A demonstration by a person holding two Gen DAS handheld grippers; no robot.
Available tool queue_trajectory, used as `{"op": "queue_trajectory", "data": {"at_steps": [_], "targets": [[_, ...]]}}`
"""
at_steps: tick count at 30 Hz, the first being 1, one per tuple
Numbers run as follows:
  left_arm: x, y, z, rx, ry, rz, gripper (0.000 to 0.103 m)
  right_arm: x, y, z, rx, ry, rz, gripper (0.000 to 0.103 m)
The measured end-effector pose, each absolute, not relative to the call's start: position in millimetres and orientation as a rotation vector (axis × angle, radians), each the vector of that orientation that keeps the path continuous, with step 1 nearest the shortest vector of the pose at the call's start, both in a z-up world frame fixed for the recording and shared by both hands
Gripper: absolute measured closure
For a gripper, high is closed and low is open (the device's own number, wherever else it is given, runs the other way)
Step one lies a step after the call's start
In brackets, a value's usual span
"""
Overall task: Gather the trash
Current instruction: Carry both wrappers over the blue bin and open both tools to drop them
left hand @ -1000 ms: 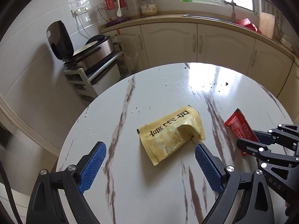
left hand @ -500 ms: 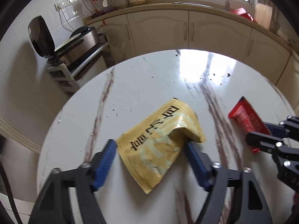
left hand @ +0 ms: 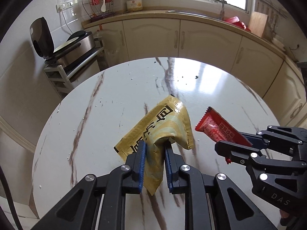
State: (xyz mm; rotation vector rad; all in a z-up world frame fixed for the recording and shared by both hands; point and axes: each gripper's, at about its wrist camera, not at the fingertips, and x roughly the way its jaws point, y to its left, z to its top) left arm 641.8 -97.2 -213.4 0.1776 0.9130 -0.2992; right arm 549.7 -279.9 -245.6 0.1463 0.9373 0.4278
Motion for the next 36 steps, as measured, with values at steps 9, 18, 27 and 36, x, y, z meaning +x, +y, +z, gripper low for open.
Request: {"op": "queue_trajectory", "data": {"at_steps": [9,18,27,36], "targets": [[557,-114,-170,0.173,0.831,-0.288,0.089,465,-321,-194,0.193,0.821,0.426,0.085],[448,-170,-139,0.221,0.683,-0.288,0.088,367,-386,-160,0.238,0.676,0.378,0.085],[367,-251,-150,0.235,0.650,-0.427,0.088,302,-464,-167,0.260,0.594,0.180,0.085],[393,-330,-199,0.311,0.755,-0.570,0.088,289,-543,-211,0.372,0.632,0.019,0.085]]}}
